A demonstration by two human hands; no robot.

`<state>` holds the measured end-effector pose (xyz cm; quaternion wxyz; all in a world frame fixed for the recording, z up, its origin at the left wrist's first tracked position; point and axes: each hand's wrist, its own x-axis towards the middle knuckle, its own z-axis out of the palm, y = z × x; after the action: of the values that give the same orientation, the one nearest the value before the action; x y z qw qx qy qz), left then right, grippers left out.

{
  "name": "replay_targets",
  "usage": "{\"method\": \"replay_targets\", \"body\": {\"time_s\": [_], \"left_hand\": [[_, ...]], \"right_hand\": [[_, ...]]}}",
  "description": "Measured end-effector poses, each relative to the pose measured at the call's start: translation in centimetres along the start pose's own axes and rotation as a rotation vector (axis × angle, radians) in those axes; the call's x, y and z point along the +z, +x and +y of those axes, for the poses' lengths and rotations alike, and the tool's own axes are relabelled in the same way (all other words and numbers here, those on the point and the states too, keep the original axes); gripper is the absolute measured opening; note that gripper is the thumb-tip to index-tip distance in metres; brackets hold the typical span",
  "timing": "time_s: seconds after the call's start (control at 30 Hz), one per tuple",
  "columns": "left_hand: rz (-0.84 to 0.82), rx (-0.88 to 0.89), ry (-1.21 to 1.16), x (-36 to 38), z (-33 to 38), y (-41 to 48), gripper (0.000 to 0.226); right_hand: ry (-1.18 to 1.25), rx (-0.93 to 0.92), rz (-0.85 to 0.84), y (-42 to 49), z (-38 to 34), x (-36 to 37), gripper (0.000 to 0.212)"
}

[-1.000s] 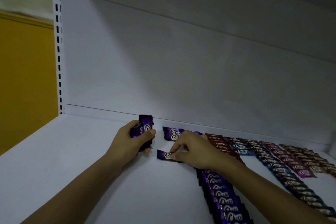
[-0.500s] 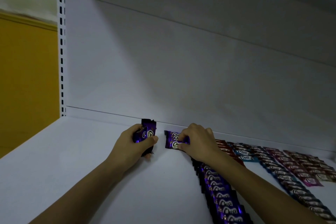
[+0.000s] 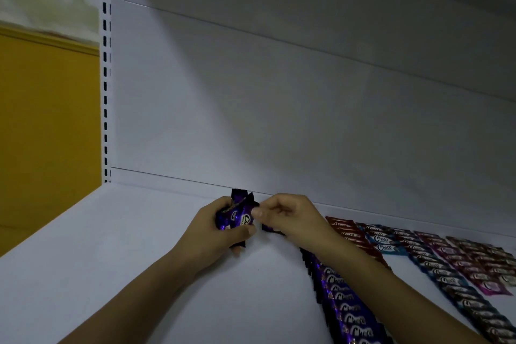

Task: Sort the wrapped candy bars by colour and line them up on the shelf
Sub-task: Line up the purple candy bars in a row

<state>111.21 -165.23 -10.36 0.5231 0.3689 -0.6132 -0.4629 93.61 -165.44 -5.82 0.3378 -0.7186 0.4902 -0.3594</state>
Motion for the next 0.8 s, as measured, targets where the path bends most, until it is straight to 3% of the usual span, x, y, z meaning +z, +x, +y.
{"method": "replay_targets", "body": {"time_s": [0.2, 0.4, 0.5, 0.63, 0.8], "left_hand": [[0.018, -0.008, -0.047, 0.0, 0.5, -0.4, 0.016], [0.067, -0.07, -0.135, 0.1, 0.5, -0.2, 0.008], [0.068, -0.083, -0.117, 0.2, 0.4, -0.1, 0.007], [0.086, -0.103, -0.131, 0.3, 0.6, 0.0, 0.01], [0.094, -0.113, -0.096, 0.4, 0.6, -0.2, 0.015]], "right_hand": [[0.084, 0.05, 0.012, 0.5, -0.9, 0.4, 0.012], [0.222, 0.062, 0.149, 1.4, -0.3, -1.0, 0.01], [0.069, 0.007, 0.134, 1.3, 0.4, -2.2, 0.003], [-0.227, -0.019, -0.08, 0.4, 1.6, -2.6, 0.011], [-0.32, -0.031, -0.172, -0.3, 2.2, -2.2, 0.014]]}}
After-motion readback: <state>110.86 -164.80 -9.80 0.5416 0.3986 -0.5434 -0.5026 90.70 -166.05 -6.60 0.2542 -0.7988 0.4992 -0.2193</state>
